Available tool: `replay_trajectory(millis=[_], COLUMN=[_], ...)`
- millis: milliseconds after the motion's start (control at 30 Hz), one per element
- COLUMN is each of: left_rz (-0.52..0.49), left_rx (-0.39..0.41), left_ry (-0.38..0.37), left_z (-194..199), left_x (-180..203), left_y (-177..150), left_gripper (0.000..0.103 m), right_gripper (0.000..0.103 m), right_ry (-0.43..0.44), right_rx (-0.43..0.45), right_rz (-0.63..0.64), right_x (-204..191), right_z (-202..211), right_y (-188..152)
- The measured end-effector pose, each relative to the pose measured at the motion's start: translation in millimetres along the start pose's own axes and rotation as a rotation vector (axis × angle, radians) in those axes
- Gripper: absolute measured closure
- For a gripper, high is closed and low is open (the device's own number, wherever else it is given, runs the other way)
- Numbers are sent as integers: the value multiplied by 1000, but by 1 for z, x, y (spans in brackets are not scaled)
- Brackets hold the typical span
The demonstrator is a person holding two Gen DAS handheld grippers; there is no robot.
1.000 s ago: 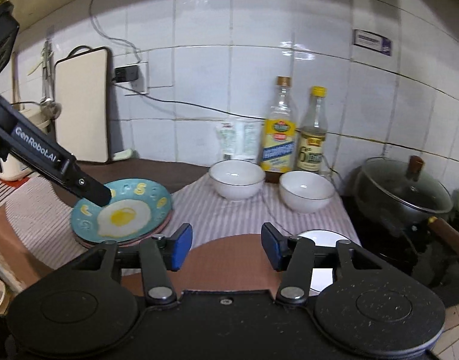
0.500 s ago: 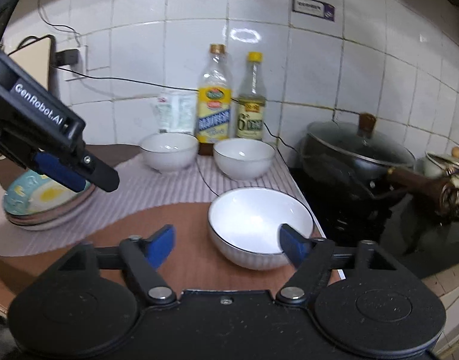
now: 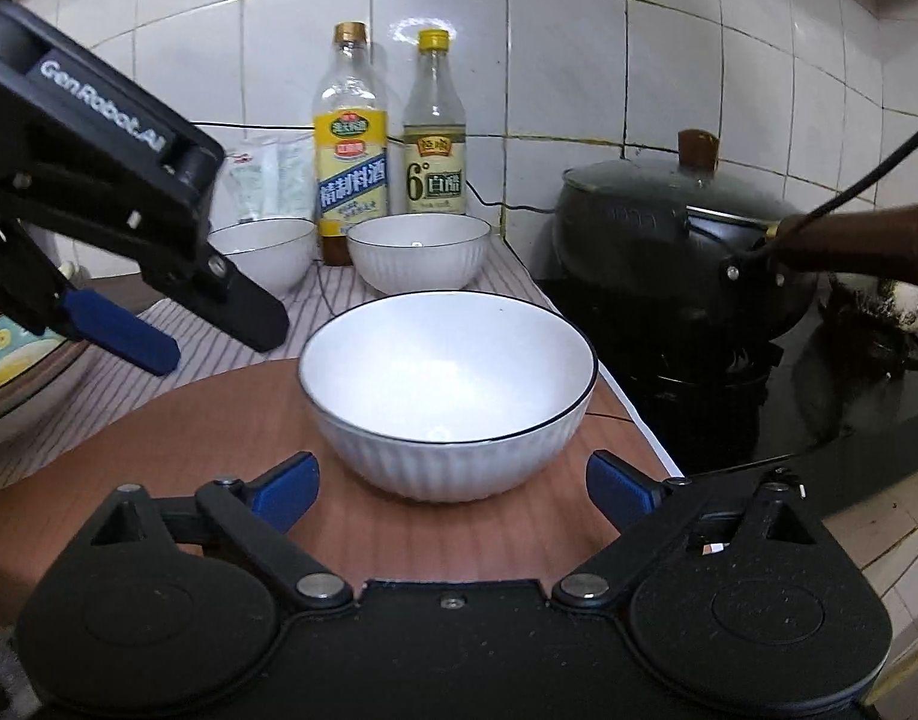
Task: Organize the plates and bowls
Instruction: 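Grasp the rim of the white bowl on the pink mat with left gripper, then carry the white bowl with the left gripper toward the bowls by the bottles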
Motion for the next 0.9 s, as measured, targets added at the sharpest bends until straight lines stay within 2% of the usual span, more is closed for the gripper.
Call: replay_trajectory(millis=[300, 367, 433, 500, 567, 900], left_rz=[27, 21, 16, 20, 14, -26], left_rx=[-46, -50, -67, -76, -79, -88], left_ry=[-37, -37, -44, -57, -72, -40], left_z=[-36, -40, -44, -47, -47, -43], left_x=[4, 4, 5, 6, 8, 11], left_y=[10, 12, 12, 12, 12, 9], left_gripper=[45, 56, 77, 80, 88, 90], right_gripper=[2, 2, 2, 2, 2, 2], right_ry=[52, 57, 59, 59, 59, 77], right_rx=[-4, -3, -2, -4, -9, -23], right_rz=[0, 1, 6, 10, 11, 17], right_x=[0, 0, -1, -1, -1, -4], right_z=[-23, -24, -25, -25, -25, -23], right_y=[2, 2, 1, 1, 2, 3])
Point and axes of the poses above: each gripper's, at about its wrist camera, not at the fingertips, and z roughly against the way its jaws point, x to its right, y to its top, the point moved 6 cm from there along -z, roughly the way its jaws point, and after that the axes turned 1 degree about y, right-handed, at the moved point
